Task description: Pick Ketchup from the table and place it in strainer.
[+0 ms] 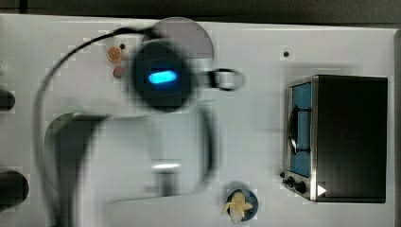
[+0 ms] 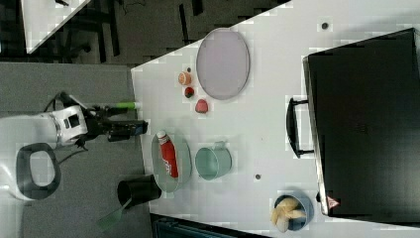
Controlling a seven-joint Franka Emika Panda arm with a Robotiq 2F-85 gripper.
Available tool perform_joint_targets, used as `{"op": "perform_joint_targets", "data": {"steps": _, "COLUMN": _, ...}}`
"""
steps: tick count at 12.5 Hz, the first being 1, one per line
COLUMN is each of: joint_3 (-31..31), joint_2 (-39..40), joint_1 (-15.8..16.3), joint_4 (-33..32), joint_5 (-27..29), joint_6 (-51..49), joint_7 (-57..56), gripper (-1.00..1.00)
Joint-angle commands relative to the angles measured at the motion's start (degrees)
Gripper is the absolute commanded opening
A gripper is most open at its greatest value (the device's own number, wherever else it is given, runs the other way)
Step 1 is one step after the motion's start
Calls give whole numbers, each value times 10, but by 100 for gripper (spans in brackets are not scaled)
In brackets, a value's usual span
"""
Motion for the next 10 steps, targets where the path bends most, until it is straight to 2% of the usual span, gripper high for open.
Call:
{"op": "perform_joint_targets", "data": {"steps": 1, "joint_3": -66, "joint_2": -16, "joint_1": -37, "joint_4": 52, "joint_5": -31, "joint_6": -112, "joint_7": 32, "gripper": 100}}
{"op": "perform_joint_targets", "data": {"steps": 5, "joint_3": -71, "joint_2": -16, "joint_1": -36, "joint_4": 101, "joint_5": -105, "joint_6": -145, "joint_7": 34, "gripper": 100}}
{"op": "perform_joint_targets", "data": {"steps": 10, "joint_3": -58, "joint_2": -16, "joint_1": -32, "joint_4": 101, "joint_5": -104, "joint_6": -158, "joint_7": 85, "gripper": 100}}
